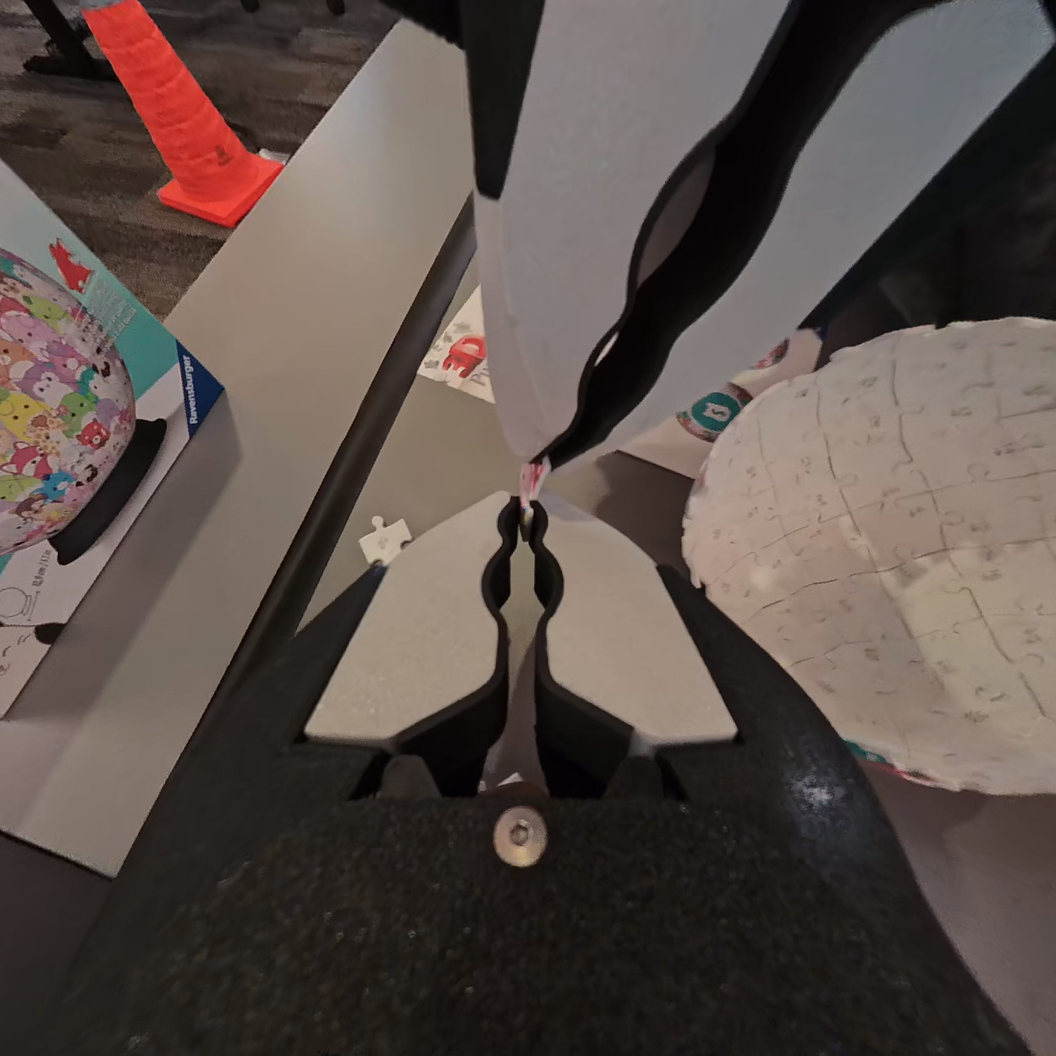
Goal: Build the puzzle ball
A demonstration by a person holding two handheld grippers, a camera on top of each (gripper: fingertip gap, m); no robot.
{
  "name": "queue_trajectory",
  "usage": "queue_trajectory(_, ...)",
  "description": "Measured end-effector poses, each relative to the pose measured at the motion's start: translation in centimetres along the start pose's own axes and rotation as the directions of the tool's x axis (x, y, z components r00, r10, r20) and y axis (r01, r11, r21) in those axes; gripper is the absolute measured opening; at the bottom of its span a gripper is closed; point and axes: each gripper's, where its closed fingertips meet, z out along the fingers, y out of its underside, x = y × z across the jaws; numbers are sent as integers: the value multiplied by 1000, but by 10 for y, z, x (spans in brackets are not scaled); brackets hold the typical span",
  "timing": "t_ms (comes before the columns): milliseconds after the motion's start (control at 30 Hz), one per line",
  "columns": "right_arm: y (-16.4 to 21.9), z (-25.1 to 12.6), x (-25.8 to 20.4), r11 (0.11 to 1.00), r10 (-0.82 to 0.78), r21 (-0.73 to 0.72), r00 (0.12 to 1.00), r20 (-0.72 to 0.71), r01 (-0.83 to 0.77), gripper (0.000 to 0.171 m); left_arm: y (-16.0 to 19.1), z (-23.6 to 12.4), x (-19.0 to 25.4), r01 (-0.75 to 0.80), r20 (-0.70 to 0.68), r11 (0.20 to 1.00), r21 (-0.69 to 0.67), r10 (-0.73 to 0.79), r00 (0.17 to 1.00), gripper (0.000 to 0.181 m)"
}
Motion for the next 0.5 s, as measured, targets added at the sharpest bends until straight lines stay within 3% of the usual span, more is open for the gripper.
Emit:
queue_trajectory(100,2,-11,0,1000,9,1,1000,-3,-9,2,-1,-16,0,42,-30,997,58,-40,999,18)
queue_trajectory(167,-4,-24,-8,999,32,30,998,49,-33,2,5,-26,-9,98,-25,992,78,-96,995,17)
queue_trajectory(267,-25,-38,-37,993,53,89,975,214,-74,2,35,-20,-2,127,-69,992,-27,-129,989,0)
queue_trajectory(333,-30,-33,-51,996,49,59,961,272,-68,2,54,-5,5,67,-46,991,-114,-73,996,0)
queue_trajectory(500,-31,-3,-69,999,49,0,924,379,-53,2,60,19,23,33,-100,984,-173,-51,994,0)
